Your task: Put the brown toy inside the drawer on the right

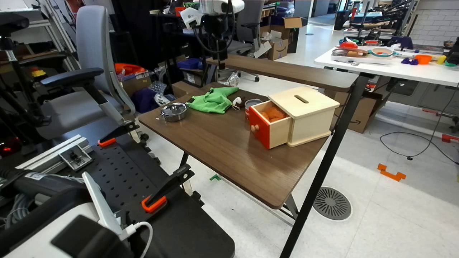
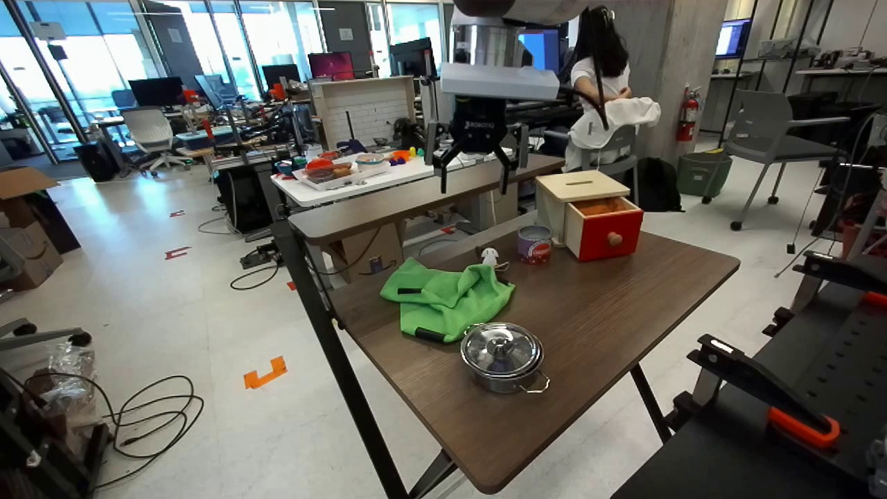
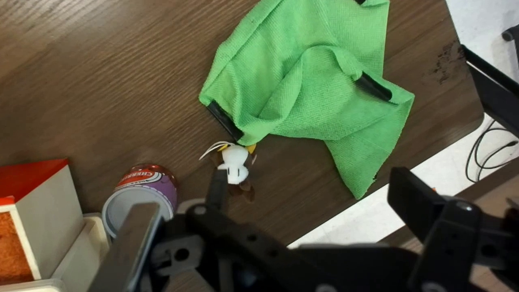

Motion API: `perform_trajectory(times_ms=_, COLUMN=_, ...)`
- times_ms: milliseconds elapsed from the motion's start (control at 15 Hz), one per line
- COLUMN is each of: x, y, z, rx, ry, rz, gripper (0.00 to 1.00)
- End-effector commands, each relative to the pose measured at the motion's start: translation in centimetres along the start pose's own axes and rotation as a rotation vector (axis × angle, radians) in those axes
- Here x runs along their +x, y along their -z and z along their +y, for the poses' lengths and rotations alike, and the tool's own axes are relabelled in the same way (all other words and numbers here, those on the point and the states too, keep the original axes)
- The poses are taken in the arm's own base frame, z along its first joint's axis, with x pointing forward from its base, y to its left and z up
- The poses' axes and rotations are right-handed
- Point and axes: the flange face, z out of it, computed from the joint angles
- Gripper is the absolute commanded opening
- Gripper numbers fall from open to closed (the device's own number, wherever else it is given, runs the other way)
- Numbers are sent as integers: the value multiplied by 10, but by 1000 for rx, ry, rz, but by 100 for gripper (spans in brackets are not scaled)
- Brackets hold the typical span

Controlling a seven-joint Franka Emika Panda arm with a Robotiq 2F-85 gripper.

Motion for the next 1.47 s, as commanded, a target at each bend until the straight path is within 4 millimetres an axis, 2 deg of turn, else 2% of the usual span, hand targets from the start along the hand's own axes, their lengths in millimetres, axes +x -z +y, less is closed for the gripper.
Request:
perform_trajectory(times_ms=0, x=14, y=-21, z=-10, rx=19, ry=-31, rz=27, gripper=100)
perform_trajectory(times_ms=467, x=41, y=-61, z=17, rx=-23, ry=-91, rz=34, gripper=100)
perform_trajectory(times_ms=867, x=50, y=-97, z=29, rx=-54, ry=-119, rz=30, gripper=100)
perform_trajectory(times_ms=1400, x=59, y=-122, z=39, rx=-73, ry=-157, rz=13, gripper=100)
